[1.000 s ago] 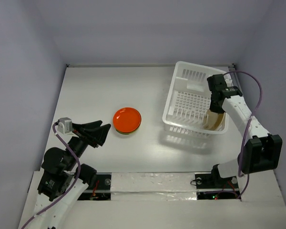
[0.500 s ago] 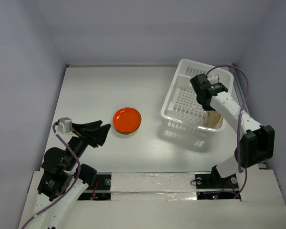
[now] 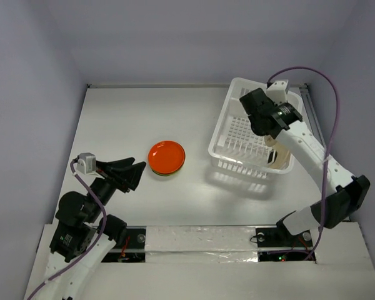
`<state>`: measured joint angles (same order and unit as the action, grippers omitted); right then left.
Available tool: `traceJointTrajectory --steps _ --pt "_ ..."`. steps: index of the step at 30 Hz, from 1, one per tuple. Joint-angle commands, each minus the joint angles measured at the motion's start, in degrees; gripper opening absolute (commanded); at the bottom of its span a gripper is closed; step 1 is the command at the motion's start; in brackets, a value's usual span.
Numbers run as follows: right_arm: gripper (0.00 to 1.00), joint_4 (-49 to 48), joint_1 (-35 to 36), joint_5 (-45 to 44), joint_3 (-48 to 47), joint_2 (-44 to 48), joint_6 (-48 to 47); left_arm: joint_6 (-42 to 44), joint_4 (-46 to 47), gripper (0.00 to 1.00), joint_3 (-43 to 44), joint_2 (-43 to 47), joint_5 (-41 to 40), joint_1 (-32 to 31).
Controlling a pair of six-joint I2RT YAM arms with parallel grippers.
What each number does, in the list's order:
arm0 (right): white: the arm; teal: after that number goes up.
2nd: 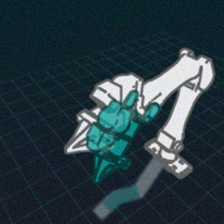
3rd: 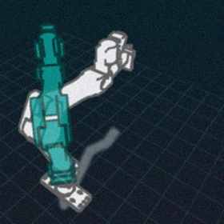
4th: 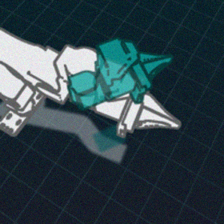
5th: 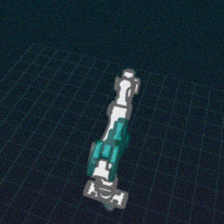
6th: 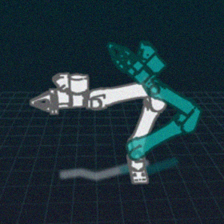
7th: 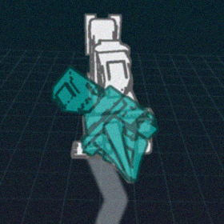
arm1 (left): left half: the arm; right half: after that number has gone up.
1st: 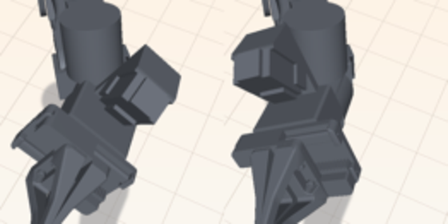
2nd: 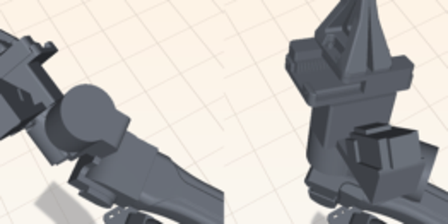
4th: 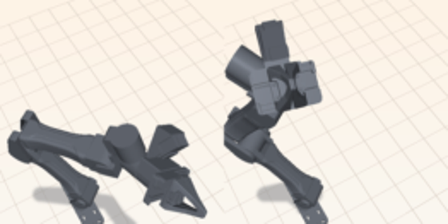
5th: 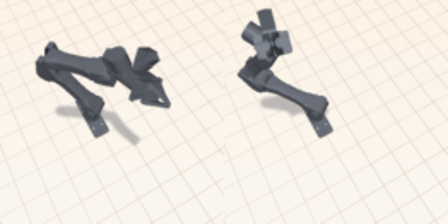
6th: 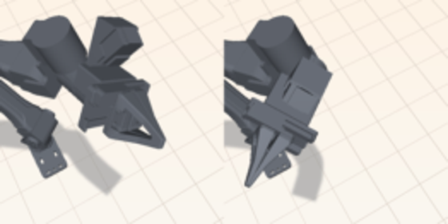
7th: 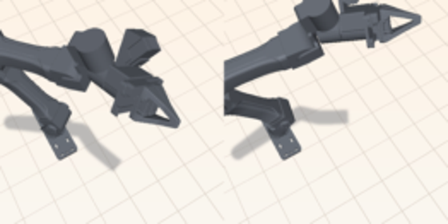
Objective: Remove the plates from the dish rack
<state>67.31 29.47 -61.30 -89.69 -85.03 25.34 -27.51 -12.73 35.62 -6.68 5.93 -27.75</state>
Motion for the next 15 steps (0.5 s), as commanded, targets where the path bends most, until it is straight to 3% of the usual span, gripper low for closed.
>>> traceJointTrajectory --steps 1,4,8,15 --pt "0.00 -0.1 2.2 -0.9 -3.9 4.0 1.6 0.2 2.6 0.54 0.3 -1.1 0.2 -0.4" --pt "0.00 -7.6 5.5 10.5 -4.7 8.0 0.1 0.2 2.5 0.54 0.2 -1.1 -0.1 -0.4" --pt "0.00 -27.2 9.7 28.4 -0.8 10.2 0.7 0.1 2.5 0.54 0.3 -1.8 -0.6 -0.4" --pt "0.00 -45.9 15.3 48.1 2.9 -3.6 6.1 -0.1 2.4 0.54 0.3 -3.5 -1.4 0.1"
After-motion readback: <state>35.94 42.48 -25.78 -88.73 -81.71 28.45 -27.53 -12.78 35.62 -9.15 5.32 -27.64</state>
